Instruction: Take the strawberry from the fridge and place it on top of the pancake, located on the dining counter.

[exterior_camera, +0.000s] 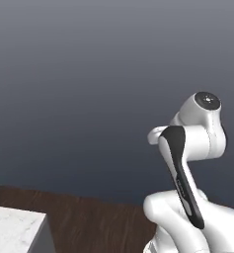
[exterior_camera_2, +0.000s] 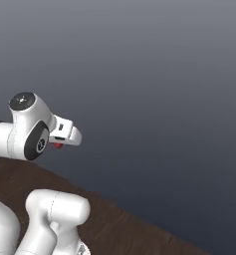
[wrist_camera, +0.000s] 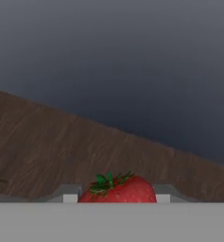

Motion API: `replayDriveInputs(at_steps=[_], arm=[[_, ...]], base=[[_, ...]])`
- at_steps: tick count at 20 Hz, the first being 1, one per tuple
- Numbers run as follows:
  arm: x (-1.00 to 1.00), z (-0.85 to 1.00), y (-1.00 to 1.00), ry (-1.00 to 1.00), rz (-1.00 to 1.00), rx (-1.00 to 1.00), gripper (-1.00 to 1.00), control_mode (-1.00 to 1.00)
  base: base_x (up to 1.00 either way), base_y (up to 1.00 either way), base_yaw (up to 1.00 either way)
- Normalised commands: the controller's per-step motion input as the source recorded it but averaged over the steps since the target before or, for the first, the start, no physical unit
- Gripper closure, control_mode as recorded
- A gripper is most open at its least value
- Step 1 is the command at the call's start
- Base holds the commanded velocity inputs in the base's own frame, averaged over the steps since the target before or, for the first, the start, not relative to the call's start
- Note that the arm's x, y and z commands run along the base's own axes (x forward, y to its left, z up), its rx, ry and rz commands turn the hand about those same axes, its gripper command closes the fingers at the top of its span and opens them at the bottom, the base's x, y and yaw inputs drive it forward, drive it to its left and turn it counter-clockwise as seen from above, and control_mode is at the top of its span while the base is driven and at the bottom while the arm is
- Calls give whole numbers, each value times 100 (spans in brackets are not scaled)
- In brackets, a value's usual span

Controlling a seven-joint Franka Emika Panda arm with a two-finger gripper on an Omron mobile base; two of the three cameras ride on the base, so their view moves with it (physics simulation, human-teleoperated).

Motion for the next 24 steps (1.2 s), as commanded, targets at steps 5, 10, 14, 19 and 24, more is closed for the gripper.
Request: replayDriveInputs(at_steps=[5,10,14,19,24], arm=[[0,0,0,0,0,0,100,100],[0,0,0,0,0,0,100,100],[0,0,0,0,0,0,100,100],[0,0,0,0,0,0,100,100],[0,0,0,0,0,0,100,100]], base=[[87,-14,61],[74,-6,73],[48,-3,71],[27,-39,56],[71,-65,63]])
